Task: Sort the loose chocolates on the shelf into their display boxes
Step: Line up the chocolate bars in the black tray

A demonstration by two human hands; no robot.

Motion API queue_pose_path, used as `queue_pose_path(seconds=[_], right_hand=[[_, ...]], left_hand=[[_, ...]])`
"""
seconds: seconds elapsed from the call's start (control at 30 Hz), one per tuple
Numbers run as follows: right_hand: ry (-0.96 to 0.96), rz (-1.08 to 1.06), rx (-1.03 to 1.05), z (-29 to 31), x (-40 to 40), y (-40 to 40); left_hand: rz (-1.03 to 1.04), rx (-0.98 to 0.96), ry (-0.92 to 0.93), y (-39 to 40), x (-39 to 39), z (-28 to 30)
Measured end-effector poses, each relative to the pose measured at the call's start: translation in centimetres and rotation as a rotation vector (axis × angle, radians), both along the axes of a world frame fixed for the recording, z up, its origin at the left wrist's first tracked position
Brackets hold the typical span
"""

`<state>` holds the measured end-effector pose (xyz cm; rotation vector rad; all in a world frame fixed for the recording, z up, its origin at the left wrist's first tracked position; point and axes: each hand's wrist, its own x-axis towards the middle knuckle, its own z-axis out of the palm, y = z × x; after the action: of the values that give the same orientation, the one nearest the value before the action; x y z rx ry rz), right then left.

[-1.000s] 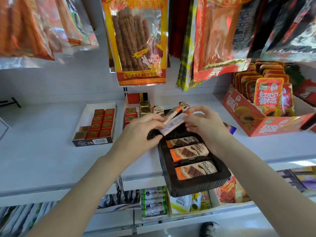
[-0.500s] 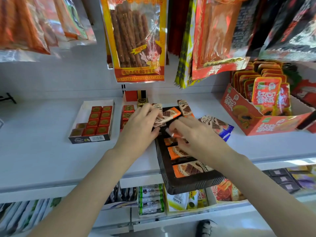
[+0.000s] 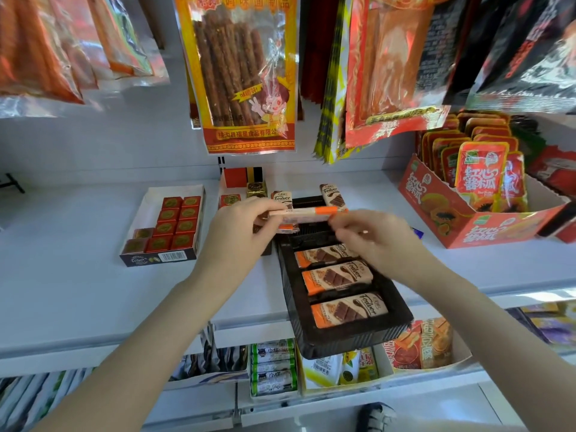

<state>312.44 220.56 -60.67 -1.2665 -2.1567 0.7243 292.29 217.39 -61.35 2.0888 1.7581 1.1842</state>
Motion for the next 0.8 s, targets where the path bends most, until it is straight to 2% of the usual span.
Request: queue_pose_path(seconds=[0.07,0.1,0.2,0.23,0.3,0.33,0.4,0.47,0.57,0.7,0.8], right_hand=[[0.376,-0.048,-0.284,0.7,0.2,0.1],[0.500,-0.040,-0.397,0.9,0.1,0.0],[0.679,-0.040,-0.517,0.7,-0.5,-0.2],[0.719,-0.063,-0.513,0.6,-0.7,-0.2],[0.775,-0.147,-0.443,0.9,-1.0,-0.1],[0.749,-0.210,-0.346,1.1,-1.0,0.1],[0.508,-0.303,-0.020,1.6,-0.6,0.3],[0.167,-0.280,0.276,1.5,-0.5,0.1],[-0.181,-0.168,0.522,0.2,-1.4,-0.5],[-0.408,-0.032,0.575,-1.3,-3.1,-1.1],[-0.391,0.066,0.336,-1.6,-2.7,-0.6]], left_hand=[[-0.037,-0.061,-0.138,-0.3,0.3,0.6],[-0.066,-0.103,-0.197,-0.4,0.6,0.8],[-0.168,-0.231,-0.303,-0.7,1.2,1.0],[-0.185,-0.239,-0.271,-0.8,1.4,1.0],[-0.152,-0.176,-0.079,-0.8,1.4,0.6],[-0.123,-0.127,0.031,-0.9,1.2,0.5],[-0.107,-0.094,0.177,-1.1,0.7,0.1],[-0.133,-0.131,0.271,-1.5,0.4,-0.4],[-0.179,-0.185,0.364,-2.0,0.5,-1.0],[-0.203,-0.226,0.360,-2.2,0.4,-1.3],[-0.211,-0.244,0.356,-2.1,0.2,-1.3]])
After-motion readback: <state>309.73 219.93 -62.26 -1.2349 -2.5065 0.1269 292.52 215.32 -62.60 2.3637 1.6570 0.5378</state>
